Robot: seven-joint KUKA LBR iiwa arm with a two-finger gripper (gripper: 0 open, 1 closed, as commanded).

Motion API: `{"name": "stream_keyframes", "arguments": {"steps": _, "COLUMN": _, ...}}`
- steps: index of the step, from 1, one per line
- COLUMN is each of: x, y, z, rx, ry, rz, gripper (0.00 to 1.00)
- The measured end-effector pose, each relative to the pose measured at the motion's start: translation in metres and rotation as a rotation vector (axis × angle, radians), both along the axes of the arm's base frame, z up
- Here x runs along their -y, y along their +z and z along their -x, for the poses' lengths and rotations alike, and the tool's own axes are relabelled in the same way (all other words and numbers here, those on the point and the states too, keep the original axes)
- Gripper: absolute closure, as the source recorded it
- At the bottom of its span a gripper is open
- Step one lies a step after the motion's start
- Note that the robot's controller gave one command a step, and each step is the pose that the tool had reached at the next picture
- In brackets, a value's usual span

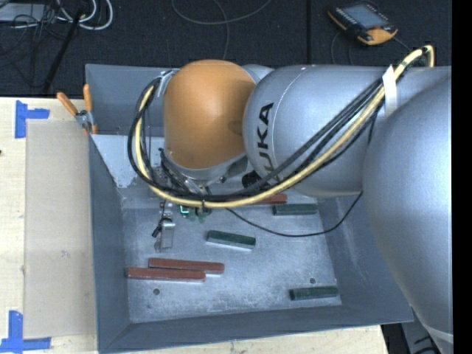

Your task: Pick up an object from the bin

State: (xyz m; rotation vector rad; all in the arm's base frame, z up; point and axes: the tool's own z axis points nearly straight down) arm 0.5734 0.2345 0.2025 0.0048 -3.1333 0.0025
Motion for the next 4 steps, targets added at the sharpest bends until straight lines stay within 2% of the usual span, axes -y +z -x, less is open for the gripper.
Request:
{"name": "stream_keyframes", "arguments": {"steps": 1, "x": 0.001, "y": 0.004, "z": -0.002, "rx": 0.007, "ry": -0.004, "rz": -0.001, "gripper": 0.00}}
{"name": "stream_keyframes", "arguments": {"steps": 2, "x": 0.026, "y": -0.026, "z": -0.025, "rx": 0.011, "ry": -0.012, "rz": -0.003, "gripper": 0.00}}
{"name": "stream_keyframes", "arguments": {"steps": 3, "x": 0.053, "y": -0.040, "z": -0.034, "rx": 0.004, "ry": -0.019, "rz": 0.000, "gripper": 0.00}}
{"name": "stream_keyframes", "arguments": {"steps": 4, "x": 0.070, "y": -0.061, "z": 0.013, "rx": 0.011, "ry": 0.009, "rz": -0.002, "gripper": 0.00}}
